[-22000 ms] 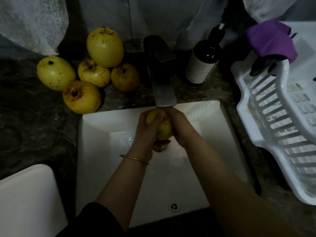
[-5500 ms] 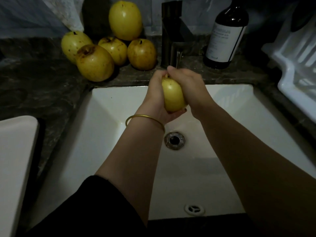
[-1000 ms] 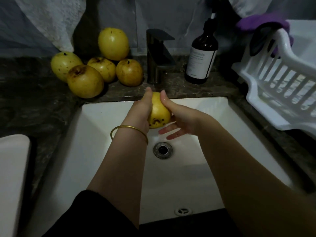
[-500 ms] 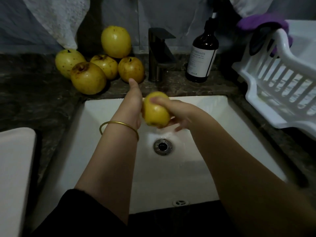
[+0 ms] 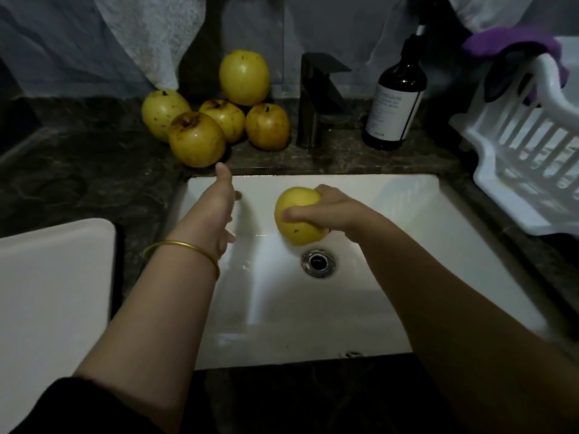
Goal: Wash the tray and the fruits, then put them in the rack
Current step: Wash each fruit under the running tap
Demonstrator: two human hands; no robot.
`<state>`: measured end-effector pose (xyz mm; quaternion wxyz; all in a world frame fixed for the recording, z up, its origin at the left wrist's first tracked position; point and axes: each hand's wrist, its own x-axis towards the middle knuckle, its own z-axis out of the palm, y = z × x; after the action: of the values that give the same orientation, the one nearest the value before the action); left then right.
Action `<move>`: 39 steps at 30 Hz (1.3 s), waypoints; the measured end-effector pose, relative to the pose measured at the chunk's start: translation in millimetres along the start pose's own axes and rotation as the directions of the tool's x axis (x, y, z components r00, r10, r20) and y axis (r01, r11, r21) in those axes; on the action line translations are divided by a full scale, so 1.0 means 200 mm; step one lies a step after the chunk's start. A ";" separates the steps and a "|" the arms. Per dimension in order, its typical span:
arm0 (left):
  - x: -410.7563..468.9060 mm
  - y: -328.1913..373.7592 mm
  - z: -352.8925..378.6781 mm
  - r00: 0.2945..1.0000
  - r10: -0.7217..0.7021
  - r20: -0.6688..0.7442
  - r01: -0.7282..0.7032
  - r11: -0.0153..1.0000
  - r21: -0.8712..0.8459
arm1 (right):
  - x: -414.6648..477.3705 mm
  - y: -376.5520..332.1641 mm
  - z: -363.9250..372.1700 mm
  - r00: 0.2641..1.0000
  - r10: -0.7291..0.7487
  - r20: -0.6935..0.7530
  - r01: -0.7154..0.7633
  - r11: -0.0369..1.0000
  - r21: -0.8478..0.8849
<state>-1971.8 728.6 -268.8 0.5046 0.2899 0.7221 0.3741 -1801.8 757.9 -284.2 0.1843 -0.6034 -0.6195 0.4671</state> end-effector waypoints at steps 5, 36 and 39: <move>0.04 -0.05 -0.05 0.996 -0.079 0.039 0.083 0.991 -0.108 | -0.02 -0.03 -0.01 0.983 0.019 0.181 -0.093 0.907 0.410; -0.06 0.03 0.02 0.998 -0.050 -0.025 0.031 0.874 -0.484 | 0.01 -0.03 0.00 0.988 -0.010 0.153 -0.049 0.925 0.377; -0.07 0.03 0.02 0.996 -0.057 -0.066 0.012 0.836 -0.549 | 0.01 -0.06 0.04 0.998 -0.059 0.013 0.058 0.995 0.076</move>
<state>-1963.3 721.5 -257.7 0.5440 0.1056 0.6094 0.5670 -1816.3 758.5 -278.6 0.2158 -0.5739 -0.6204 0.4891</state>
